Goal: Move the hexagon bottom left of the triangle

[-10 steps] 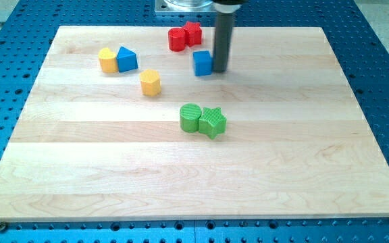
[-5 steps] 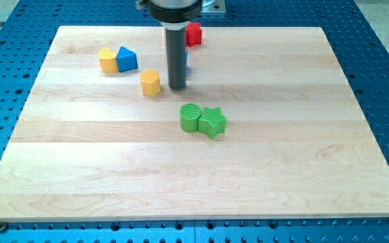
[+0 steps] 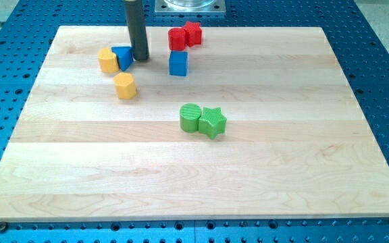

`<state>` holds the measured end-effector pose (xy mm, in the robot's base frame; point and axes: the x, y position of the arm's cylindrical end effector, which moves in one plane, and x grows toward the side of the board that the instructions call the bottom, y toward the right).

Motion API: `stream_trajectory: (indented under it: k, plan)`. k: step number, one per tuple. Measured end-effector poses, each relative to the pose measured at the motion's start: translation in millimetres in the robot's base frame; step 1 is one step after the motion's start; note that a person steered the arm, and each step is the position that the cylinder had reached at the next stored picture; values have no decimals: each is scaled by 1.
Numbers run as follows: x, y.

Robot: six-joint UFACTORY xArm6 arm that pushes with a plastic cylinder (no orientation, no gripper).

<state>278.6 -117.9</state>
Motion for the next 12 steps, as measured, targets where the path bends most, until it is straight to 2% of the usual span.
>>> stream_trajectory:
  k: [2, 3, 4, 5, 7, 9, 10, 12]
  plan:
    - [-7, -83]
    - [5, -137]
    - [38, -154]
    - [44, -99]
    - [18, -116]
    - [10, -21]
    - [16, -29]
    - [60, -35]
